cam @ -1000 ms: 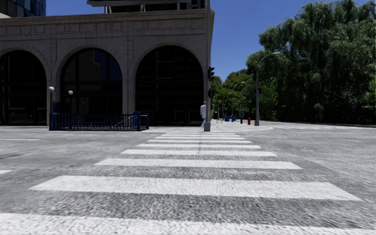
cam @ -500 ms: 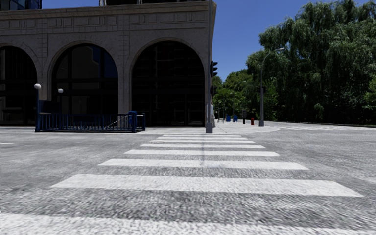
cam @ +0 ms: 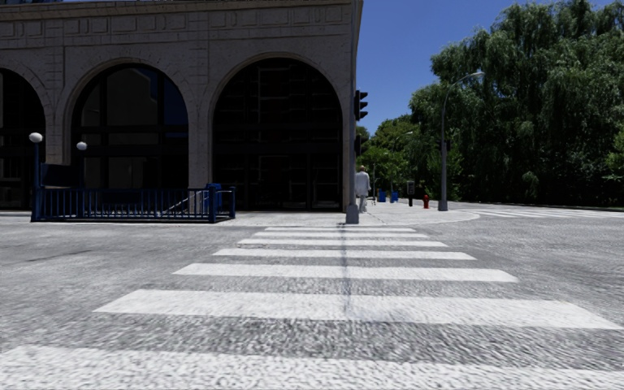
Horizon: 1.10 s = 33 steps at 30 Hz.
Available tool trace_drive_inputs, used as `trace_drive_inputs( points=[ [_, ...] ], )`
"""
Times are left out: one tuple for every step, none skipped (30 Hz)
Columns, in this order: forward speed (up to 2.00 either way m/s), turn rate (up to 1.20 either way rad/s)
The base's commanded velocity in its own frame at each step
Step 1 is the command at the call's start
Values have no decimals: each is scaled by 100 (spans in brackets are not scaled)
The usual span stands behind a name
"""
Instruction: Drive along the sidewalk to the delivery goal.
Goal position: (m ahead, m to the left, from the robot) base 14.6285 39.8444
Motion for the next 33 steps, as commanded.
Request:
trace_drive_inputs(
  points=[
    [200,0],
    [200,0],
    [200,0],
    [200,0],
    [200,0],
    [200,0],
    [200,0],
    [200,0],
    [200,0],
    [200,0],
    [200,0],
    [200,0],
    [200,0],
    [200,0],
    [200,0],
    [200,0],
    [200,0],
    [200,0],
    [200,0],
    [200,0],
    [200,0],
    [200,0],
    [200,0],
    [200,0],
    [200,0],
    [200,0],
    [200,0],
    [200,0],
    [200,0],
    [200,0],
    [200,0],
    [200,0],
    [200,0]
  ],
)
